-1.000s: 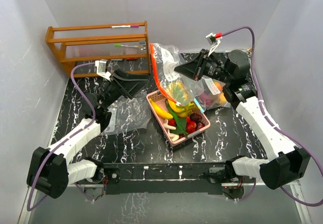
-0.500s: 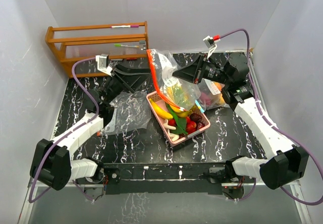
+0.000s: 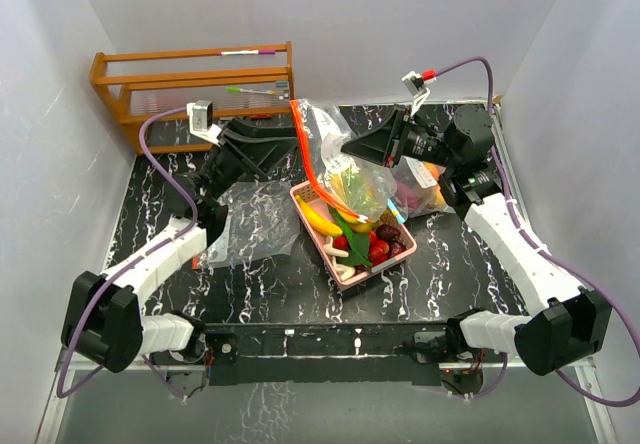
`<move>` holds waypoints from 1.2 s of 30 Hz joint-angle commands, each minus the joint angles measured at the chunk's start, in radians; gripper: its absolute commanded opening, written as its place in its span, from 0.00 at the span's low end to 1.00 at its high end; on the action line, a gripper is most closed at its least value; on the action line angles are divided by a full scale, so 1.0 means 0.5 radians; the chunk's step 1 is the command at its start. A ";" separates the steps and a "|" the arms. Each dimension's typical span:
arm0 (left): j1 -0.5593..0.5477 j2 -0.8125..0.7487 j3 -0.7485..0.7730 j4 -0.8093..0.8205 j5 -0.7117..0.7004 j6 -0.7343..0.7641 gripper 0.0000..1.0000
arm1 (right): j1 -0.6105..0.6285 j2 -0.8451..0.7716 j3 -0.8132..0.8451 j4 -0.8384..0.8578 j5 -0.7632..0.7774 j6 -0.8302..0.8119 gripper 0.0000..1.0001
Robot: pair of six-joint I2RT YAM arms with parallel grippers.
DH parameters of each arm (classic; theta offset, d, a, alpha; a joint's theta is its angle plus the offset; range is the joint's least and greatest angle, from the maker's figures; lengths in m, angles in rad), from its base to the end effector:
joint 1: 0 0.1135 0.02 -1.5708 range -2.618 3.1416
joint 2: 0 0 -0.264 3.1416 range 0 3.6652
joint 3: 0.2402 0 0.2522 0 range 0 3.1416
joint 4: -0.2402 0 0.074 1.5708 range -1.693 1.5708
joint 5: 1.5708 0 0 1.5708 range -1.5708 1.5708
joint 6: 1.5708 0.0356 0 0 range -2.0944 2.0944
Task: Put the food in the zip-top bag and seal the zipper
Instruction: Open the zipper of the food storage bag.
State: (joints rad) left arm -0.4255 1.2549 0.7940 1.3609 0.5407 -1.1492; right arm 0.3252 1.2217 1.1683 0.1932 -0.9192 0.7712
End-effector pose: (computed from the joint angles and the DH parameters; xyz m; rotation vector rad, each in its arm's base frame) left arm 0.2193 -0.1195 0.3911 0.2889 0.9021 -1.6520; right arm 0.2489 0.1138 0.4217 -0.4912 1.6185 1.5022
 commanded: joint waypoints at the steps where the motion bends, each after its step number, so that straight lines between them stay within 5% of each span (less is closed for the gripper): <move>1: -0.025 0.007 0.102 0.060 -0.008 0.014 0.50 | -0.009 -0.031 0.007 0.133 -0.018 0.025 0.08; 20: -0.106 0.123 0.231 -0.050 0.064 0.041 0.33 | -0.006 -0.063 -0.020 -0.033 0.116 -0.106 0.08; 23: -0.109 0.101 0.219 -0.070 0.081 0.033 0.36 | -0.007 -0.059 -0.023 -0.044 0.132 -0.116 0.08; 30: -0.113 0.102 0.251 -0.250 0.114 0.082 0.62 | -0.007 -0.059 0.012 -0.144 0.148 -0.198 0.08; 34: -0.140 0.150 0.326 -0.455 0.143 0.171 0.62 | -0.006 -0.067 0.020 -0.147 0.126 -0.205 0.08; 36: -0.145 0.163 0.348 -0.530 0.154 0.203 0.52 | -0.007 -0.070 0.023 -0.144 0.121 -0.205 0.08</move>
State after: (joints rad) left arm -0.4854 1.3376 0.9112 1.1648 0.5888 -1.0969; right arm 0.3252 1.2209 1.1610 0.1005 -0.8623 0.6888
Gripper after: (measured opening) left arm 0.598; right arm 0.078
